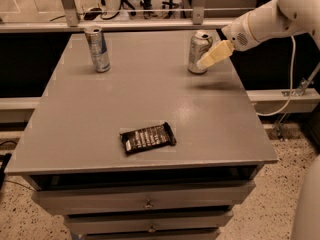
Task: Pick 7up can
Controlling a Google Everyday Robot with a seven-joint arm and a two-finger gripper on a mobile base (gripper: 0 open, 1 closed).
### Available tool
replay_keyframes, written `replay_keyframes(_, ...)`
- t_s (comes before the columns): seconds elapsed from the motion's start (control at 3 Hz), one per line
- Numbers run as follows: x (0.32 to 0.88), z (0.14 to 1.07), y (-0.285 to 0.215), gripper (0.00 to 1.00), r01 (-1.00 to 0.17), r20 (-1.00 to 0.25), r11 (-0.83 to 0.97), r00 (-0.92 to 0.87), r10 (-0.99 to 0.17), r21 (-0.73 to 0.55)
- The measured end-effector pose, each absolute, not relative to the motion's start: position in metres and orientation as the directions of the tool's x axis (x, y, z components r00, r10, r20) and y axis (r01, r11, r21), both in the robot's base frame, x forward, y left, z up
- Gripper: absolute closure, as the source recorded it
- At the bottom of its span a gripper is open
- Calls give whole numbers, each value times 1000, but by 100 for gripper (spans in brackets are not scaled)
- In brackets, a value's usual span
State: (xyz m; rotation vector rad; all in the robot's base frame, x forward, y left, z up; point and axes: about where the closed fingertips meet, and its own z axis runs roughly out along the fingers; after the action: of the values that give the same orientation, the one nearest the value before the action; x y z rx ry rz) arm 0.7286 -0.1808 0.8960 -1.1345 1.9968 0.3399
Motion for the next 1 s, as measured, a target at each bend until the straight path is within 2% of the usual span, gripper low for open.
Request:
replay_keyframes(0.33, 735, 889, -171, 0, -814, -773, 574, -308, -555, -87)
replay_keyframes(0.67, 736, 883, -161, 15, -823, -804, 568, -326, -498, -18)
replay_keyframes(1.0, 735, 882, -146, 37, -841, -833, 539, -323, -449, 36)
